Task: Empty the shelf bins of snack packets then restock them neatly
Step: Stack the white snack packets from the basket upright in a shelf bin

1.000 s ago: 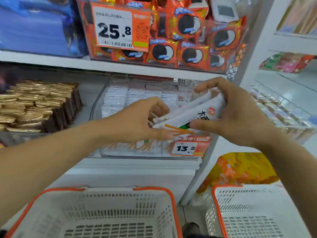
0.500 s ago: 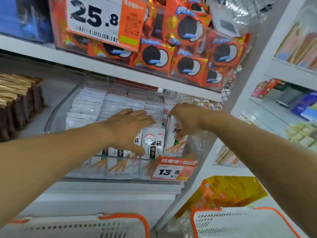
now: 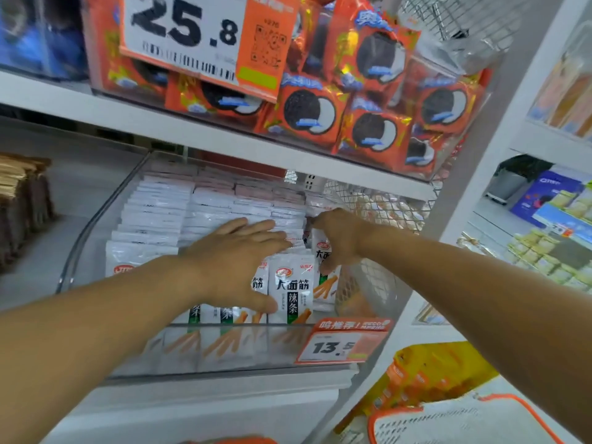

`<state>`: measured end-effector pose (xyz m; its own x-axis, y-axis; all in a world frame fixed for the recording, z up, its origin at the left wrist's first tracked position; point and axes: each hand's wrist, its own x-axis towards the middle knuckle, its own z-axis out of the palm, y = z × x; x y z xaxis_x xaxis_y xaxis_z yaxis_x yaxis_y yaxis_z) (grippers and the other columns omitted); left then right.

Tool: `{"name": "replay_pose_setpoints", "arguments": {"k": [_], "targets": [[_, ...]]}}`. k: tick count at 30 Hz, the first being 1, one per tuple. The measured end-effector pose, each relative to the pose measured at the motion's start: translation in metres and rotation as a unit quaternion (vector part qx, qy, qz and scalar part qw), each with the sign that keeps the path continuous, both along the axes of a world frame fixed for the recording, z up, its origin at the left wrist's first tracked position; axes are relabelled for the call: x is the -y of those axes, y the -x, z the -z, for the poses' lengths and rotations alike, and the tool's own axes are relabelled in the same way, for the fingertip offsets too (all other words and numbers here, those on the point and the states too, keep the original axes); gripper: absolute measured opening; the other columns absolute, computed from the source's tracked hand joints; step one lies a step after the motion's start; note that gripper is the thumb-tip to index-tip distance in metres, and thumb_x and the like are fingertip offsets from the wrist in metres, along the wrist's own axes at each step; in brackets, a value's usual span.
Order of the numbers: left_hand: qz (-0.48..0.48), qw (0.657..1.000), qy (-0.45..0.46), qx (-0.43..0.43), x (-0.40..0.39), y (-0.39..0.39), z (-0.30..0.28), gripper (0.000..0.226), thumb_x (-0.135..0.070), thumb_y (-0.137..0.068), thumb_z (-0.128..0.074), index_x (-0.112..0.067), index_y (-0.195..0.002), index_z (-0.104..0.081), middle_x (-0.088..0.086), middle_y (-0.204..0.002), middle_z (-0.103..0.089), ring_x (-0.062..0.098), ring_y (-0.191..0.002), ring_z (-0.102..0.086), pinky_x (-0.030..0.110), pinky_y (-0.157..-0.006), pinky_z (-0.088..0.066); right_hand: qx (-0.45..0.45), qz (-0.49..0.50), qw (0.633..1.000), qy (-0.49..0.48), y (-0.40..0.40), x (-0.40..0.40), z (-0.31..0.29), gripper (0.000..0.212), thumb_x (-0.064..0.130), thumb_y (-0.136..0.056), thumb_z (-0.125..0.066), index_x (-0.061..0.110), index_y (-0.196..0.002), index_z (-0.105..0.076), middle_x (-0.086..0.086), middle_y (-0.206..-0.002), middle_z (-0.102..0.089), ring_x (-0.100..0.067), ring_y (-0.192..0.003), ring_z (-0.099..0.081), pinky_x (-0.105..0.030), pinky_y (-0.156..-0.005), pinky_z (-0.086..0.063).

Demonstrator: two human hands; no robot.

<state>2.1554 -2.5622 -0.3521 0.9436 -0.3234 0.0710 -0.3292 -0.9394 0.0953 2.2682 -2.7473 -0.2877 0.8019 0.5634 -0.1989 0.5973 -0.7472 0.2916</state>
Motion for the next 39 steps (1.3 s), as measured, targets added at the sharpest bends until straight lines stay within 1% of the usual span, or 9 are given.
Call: {"name": "replay_pose_setpoints", "arguments": {"k": [4, 12, 17, 23, 26, 29, 33, 35, 39], "targets": [[0.002, 1.0, 0.006, 0.001, -0.001, 0.0, 0.001, 0.103, -0.079, -0.081, -0.054, -0.037, -0.159, -0.001, -0.019, -0.165, 0.008, -0.002, -0.148, 0.018, 0.026, -0.118, 0.017, -0.012, 0.015, 1.0, -0.021, -0.001, -0.003, -0.002, 0.094, 0.036, -0.07, -0.091, 0.012, -0.148, -0.045, -0.008, -0.148, -0.049, -0.027, -0.136, -0.044, -0.03, -0.106, -0.037], [0.0, 1.0, 0.015, 0.007, -0.002, 0.0, 0.004, 0.102, -0.079, -0.081, -0.054, -0.038, -0.158, -0.002, -0.021, -0.165, 0.007, -0.003, -0.148, 0.018, 0.03, -0.122, 0.015, -0.003, 0.031, 0.998, -0.051, -0.012, -0.013, 0.0, 0.099, 0.036, -0.049, -0.1, 0.015, -0.134, -0.053, -0.004, -0.132, -0.055, -0.021, -0.112, -0.05, -0.025, -0.086, -0.039], [0.003, 1.0, 0.021, 0.011, -0.002, 0.001, 0.004, 0.101, -0.079, -0.081, -0.053, -0.038, -0.158, -0.003, -0.021, -0.165, 0.006, -0.002, -0.148, 0.018, 0.031, -0.122, 0.015, -0.019, 0.055, 0.998, -0.038, -0.012, -0.016, -0.004, 0.109, 0.038, -0.051, -0.099, 0.015, -0.144, -0.045, -0.006, -0.142, -0.052, -0.028, -0.129, -0.048, -0.033, -0.102, -0.043], [0.005, 0.999, 0.029, 0.018, -0.003, 0.002, 0.005, 0.101, -0.079, -0.081, -0.055, -0.037, -0.159, -0.004, -0.019, -0.166, 0.005, -0.001, -0.149, 0.016, 0.031, -0.122, 0.015, 0.004, 0.027, 0.999, -0.044, -0.005, -0.011, -0.001, 0.09, 0.034, -0.061, -0.095, 0.016, -0.138, -0.054, -0.005, -0.135, -0.059, -0.027, -0.123, -0.054, -0.033, -0.102, -0.046], [0.006, 0.999, 0.03, 0.016, -0.003, 0.002, 0.005, 0.102, -0.078, -0.081, -0.055, -0.037, -0.159, -0.005, -0.019, -0.166, 0.005, -0.001, -0.149, 0.016, 0.031, -0.121, 0.015, 0.091, 0.006, 0.994, -0.051, -0.008, -0.005, 0.005, 0.069, 0.036, -0.07, -0.089, 0.018, -0.126, -0.054, -0.007, -0.114, -0.064, -0.03, -0.106, -0.061, -0.036, -0.085, -0.053], [0.005, 0.999, 0.032, 0.019, -0.003, 0.001, 0.005, 0.102, -0.078, -0.081, -0.056, -0.037, -0.159, -0.006, -0.019, -0.166, 0.004, -0.001, -0.149, 0.016, 0.03, -0.121, 0.015, 0.177, -0.016, 0.98, -0.086, -0.011, 0.0, 0.01, 0.056, 0.03, -0.077, -0.079, 0.015, -0.123, -0.05, -0.009, -0.106, -0.063, -0.032, -0.1, -0.062, -0.032, -0.074, -0.047], [0.005, 0.999, 0.031, 0.018, -0.003, 0.0, 0.006, 0.102, -0.079, -0.08, -0.056, -0.038, -0.159, -0.006, -0.02, -0.166, 0.005, -0.002, -0.149, 0.015, 0.029, -0.12, 0.015, 0.172, -0.025, 0.981, -0.083, -0.016, -0.003, 0.014, 0.081, 0.034, -0.071, -0.084, 0.011, -0.137, -0.04, -0.013, -0.129, -0.043, -0.032, -0.122, -0.045, -0.044, -0.098, -0.048], [0.004, 0.999, 0.032, 0.015, -0.003, 0.001, 0.005, 0.103, -0.079, -0.08, -0.056, -0.038, -0.159, -0.005, -0.021, -0.166, 0.005, -0.003, -0.148, 0.016, 0.029, -0.119, 0.016, 0.165, -0.013, 0.982, -0.093, -0.018, -0.004, 0.014, 0.097, 0.036, -0.065, -0.088, 0.01, -0.141, -0.034, -0.014, -0.133, -0.036, -0.033, -0.127, -0.04, -0.046, -0.103, -0.047], [0.002, 1.0, 0.02, 0.014, -0.002, 0.002, 0.004, 0.102, -0.079, -0.081, -0.054, -0.038, -0.159, -0.004, -0.02, -0.165, 0.007, -0.002, -0.148, 0.017, 0.029, -0.119, 0.016, 0.183, -0.009, 0.978, -0.098, -0.016, -0.002, 0.013, 0.105, 0.042, -0.057, -0.093, 0.01, -0.14, -0.036, -0.013, -0.133, -0.037, -0.032, -0.128, -0.036, -0.046, -0.109, -0.039]]}}
